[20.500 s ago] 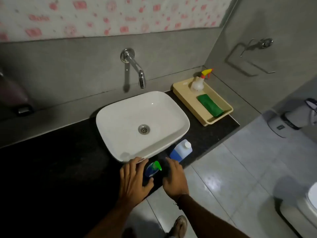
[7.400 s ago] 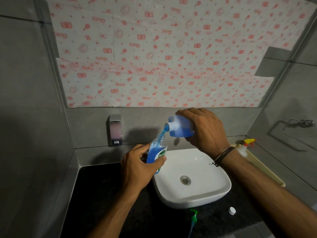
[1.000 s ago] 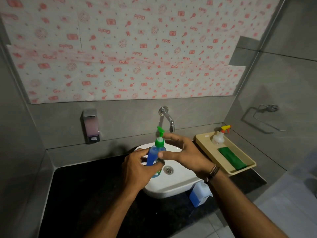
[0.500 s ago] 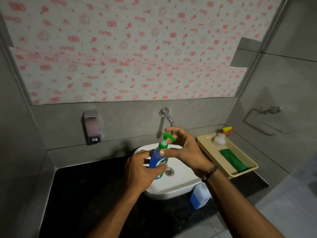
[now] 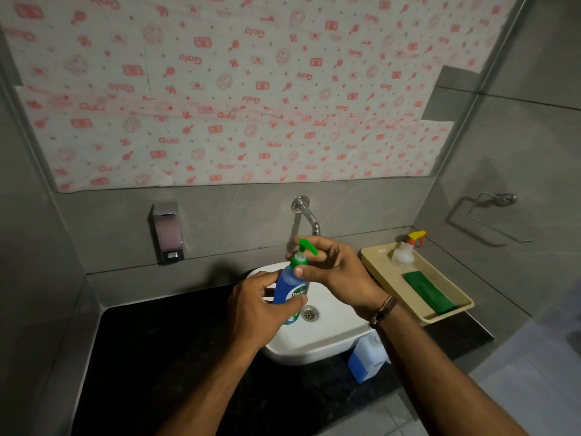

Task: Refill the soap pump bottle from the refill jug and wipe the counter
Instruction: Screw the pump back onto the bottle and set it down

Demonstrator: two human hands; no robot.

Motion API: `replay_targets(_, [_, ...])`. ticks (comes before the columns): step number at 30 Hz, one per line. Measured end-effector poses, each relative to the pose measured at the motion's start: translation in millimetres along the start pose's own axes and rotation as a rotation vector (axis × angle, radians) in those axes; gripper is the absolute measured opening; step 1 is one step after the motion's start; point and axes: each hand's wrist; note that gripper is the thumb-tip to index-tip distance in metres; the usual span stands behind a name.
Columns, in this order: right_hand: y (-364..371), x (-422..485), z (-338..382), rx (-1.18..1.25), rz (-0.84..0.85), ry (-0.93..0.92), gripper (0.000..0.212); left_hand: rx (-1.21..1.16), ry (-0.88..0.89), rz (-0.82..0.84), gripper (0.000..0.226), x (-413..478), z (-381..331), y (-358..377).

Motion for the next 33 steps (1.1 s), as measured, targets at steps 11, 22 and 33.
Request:
replay_targets(11, [-1.9,-8.7,-3.5,-0.017,-0.026,-0.020,0.073,0.023,-0.026,0.021,0.050,1.1,7.6,0.7])
replay_targets(22, [1.9,-1.9,5.0,-0.037,0.010,-0.032,0.036,0.000,-0.028,0.035,0.053,-2.9,21.5,1.4])
replay_targets(33, [43.1,6.7,-24.7,-0.076,0.115,0.071,0.043,-0.042,-0.077,0.025,0.043,-34.1,63.5,-17.9])
Point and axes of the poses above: each hand's wrist, its own x-axis towards the middle knuckle, its own y-axis out of the palm, z = x × y, and after that the axes turned 14 degrees about y, right-handed
